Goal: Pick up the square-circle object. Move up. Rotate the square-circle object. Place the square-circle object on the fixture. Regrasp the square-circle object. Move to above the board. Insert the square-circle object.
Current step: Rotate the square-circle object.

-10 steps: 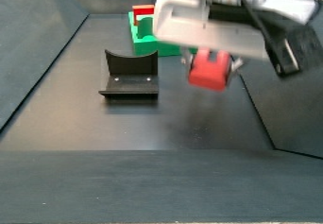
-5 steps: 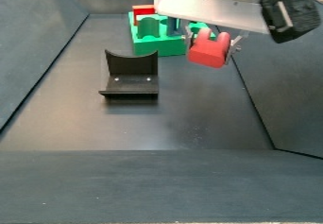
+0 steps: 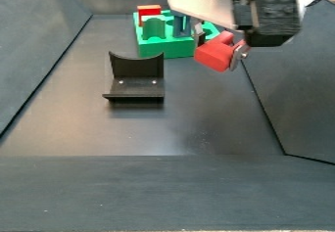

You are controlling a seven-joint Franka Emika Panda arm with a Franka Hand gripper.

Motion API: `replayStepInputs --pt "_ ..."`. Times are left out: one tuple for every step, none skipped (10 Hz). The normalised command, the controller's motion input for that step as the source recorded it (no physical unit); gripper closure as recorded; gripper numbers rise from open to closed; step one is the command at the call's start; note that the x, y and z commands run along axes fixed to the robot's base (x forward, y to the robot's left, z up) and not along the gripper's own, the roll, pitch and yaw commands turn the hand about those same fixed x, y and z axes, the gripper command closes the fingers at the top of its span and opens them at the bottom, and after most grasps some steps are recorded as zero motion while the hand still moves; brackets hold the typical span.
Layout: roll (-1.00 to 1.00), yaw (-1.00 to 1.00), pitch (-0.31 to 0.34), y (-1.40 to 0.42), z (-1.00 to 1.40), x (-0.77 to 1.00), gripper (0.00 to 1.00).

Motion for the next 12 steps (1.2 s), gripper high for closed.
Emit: replayStepInputs --pt "0.0 -1.0 -0.003 0.02 -0.02 0.02 1.0" --pt "0.0 -1.0 -0.004 0.02 -0.02 0.02 1.0" --pt "0.0 -1.0 -0.004 0.02 -0.02 0.02 1.0" --pt "0.0 -1.0 -0.004 0.02 -0.02 0.02 1.0" --pt "-0.01 -1.0 -0.004 0.02 -0.02 0.02 1.0" --pt "-0.01 -1.0 -0.004 0.02 -0.02 0.02 1.0" --pt "-0.01 -1.0 -0.004 0.02 -0.02 0.02 1.0" --pt "-0.01 -1.0 -0.004 0.02 -0.02 0.02 1.0" --pt "-0.01 -1.0 -0.005 0.02 -0.02 0.02 1.0" --pt "-0.01 -1.0 -0.005 0.02 -0.02 0.02 1.0" --pt "-0.01 -1.0 -0.005 0.02 -0.02 0.02 1.0" --pt "-0.01 -1.0 -0.005 0.02 -0.02 0.02 1.0"
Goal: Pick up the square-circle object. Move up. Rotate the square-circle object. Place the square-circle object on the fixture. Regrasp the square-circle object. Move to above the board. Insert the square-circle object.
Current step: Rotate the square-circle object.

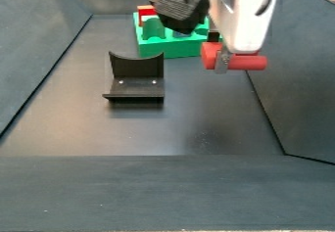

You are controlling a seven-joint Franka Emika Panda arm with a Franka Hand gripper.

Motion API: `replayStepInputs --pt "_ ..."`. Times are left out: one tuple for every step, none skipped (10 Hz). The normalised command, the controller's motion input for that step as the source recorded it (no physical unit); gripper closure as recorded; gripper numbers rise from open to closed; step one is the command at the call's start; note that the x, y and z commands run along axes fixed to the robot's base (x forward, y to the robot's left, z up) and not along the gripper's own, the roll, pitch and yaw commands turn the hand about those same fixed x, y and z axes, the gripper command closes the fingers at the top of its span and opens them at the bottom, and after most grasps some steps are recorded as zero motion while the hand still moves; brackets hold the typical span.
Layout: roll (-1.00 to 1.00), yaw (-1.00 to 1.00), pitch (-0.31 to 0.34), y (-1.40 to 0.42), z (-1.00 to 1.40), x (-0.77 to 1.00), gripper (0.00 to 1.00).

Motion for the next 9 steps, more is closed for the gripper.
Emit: replayStepInputs --pt "-0.01 -1.0 -0.005 0.02 -0.02 0.02 1.0" --pt "-0.01 -1.0 -0.006 0.02 -0.02 0.02 1.0" --pt "-0.01 -1.0 -0.006 0.02 -0.02 0.02 1.0" --pt "-0.01 -1.0 -0.006 0.02 -0.02 0.02 1.0" --pt "-0.01 -1.0 -0.006 0.02 -0.02 0.02 1.0" --pt "-0.01 -1.0 -0.007 0.02 -0.02 0.02 1.0" --pt "-0.01 -1.0 -0.007 0.02 -0.02 0.02 1.0" --pt "-0.01 -1.0 -0.007 0.02 -0.02 0.02 1.0" --pt "-0.01 -1.0 -0.008 0.02 -0.02 0.02 1.0"
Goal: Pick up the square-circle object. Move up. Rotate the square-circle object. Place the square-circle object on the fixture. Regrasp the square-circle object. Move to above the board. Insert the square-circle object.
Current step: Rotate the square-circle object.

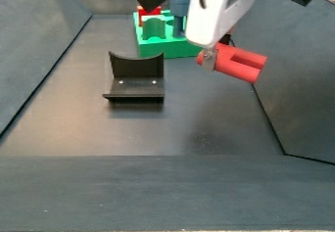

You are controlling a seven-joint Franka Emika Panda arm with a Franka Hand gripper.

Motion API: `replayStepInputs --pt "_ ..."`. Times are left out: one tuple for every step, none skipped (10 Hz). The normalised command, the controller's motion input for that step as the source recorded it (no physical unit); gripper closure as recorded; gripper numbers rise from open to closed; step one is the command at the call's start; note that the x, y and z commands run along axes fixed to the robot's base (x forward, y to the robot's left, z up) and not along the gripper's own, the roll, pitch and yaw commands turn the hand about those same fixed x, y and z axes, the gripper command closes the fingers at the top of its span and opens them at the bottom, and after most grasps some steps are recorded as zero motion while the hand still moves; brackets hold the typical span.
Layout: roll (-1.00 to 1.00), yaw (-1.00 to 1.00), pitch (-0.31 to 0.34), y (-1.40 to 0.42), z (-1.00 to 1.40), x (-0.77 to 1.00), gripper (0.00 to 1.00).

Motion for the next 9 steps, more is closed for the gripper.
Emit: replayStepInputs --pt "-0.01 -1.0 -0.008 0.02 -0.02 0.02 1.0" --pt "-0.01 -1.0 -0.009 0.02 -0.02 0.02 1.0" --pt "-0.01 -1.0 -0.009 0.02 -0.02 0.02 1.0" --pt "-0.01 -1.0 -0.011 0.02 -0.02 0.02 1.0" --pt "-0.01 -1.0 -0.011 0.02 -0.02 0.02 1.0" --pt "-0.02 -1.0 -0.013 0.02 -0.02 0.02 1.0" --pt "-0.02 -1.0 -0.013 0.02 -0.02 0.02 1.0" --pt "-0.02 -1.0 -0.015 0.02 -0.02 0.02 1.0" --pt "-0.02 -1.0 -0.017 0.02 -0.02 0.02 1.0"
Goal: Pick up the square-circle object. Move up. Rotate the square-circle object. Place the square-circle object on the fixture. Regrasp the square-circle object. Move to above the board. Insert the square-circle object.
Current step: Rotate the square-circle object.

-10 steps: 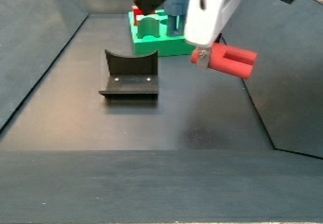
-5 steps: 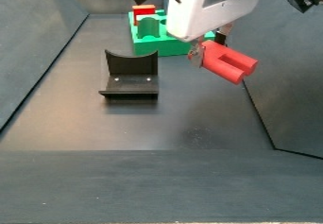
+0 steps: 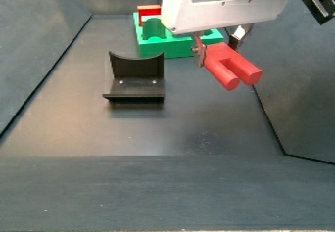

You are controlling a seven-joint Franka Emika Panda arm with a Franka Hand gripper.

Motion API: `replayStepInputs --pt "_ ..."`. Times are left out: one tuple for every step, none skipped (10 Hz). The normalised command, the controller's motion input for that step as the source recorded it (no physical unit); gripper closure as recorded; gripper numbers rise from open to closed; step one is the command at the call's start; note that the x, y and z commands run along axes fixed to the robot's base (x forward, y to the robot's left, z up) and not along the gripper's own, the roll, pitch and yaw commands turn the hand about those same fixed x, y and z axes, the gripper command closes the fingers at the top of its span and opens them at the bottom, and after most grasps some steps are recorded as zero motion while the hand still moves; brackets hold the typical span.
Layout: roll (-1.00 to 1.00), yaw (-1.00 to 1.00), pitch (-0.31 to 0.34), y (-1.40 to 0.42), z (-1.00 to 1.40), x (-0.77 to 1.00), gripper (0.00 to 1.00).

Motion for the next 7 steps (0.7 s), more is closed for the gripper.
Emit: replayStepInputs --pt "-0.03 -1.0 -0.021 0.02 -0.02 0.02 1.0" --pt "-0.03 -1.0 -0.023 0.02 -0.02 0.02 1.0" --pt "-0.04 -1.0 -0.029 0.02 -0.02 0.02 1.0" --pt "-0.04 -0.92 -0.034 0.02 -0.02 0.02 1.0" --pt "-0.04 -0.58 -0.034 0.02 -0.02 0.02 1.0" --pt "-0.04 -0.45 -0.034 0.02 -0.02 0.02 1.0" --pt "-0.04 -0.23 -0.034 0.02 -0.02 0.01 1.0"
